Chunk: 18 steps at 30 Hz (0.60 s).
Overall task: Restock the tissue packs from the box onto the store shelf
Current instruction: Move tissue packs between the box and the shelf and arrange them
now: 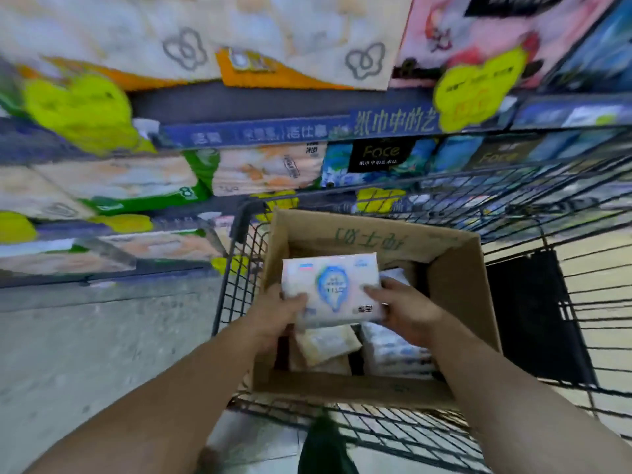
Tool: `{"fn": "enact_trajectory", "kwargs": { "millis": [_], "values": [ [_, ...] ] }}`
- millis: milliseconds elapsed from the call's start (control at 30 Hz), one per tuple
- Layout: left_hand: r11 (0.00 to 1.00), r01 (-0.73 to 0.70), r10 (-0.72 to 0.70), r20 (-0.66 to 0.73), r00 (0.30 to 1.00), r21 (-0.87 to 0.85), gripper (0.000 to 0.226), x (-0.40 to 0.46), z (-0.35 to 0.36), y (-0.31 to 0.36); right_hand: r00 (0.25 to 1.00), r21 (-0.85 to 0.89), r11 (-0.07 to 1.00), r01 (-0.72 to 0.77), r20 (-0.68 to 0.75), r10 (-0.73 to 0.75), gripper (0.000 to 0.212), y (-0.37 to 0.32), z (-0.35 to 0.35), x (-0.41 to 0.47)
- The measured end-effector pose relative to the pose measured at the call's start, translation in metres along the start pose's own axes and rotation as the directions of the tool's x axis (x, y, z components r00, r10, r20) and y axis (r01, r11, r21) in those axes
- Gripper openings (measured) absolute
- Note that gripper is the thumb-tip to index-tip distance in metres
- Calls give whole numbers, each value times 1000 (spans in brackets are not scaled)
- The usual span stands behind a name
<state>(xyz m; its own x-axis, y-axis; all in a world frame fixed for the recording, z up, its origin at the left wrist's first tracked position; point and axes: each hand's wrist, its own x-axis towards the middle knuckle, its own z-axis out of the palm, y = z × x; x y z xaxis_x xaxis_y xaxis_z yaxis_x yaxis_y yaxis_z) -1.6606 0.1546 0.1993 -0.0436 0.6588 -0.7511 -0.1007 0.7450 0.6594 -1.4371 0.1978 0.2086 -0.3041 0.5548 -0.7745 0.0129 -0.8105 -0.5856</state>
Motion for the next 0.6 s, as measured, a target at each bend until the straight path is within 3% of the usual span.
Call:
{"fn": "enact_trajectory", "kwargs": {
  "millis": [67, 167, 267, 433, 600],
  "values": [
    [994, -98, 99, 13, 995, -36, 25, -28, -40, 18, 997, -18, 998, 58, 54, -57, 29, -21, 43, -19],
    [970, -230, 232, 11, 973, -75, 19, -84, -122, 47, 987, -101, 985, 143, 81, -135, 49, -43, 135, -46],
    [942, -326, 324, -45, 945, -82, 25, -145, -230, 68, 960, -227, 939, 258, 171, -223, 31, -61, 258, -71],
    [843, -523, 485, -240, 841, -129, 19, -254, -406, 85, 872, -373, 808, 456, 370, -322, 32, -76, 466, -90],
    [791, -594, 493, -423, 760, -146, 40, -330, -535, 84, 762, -413, 684, 601, 554, -335, 31, -86, 621, -106]
  ]
}}
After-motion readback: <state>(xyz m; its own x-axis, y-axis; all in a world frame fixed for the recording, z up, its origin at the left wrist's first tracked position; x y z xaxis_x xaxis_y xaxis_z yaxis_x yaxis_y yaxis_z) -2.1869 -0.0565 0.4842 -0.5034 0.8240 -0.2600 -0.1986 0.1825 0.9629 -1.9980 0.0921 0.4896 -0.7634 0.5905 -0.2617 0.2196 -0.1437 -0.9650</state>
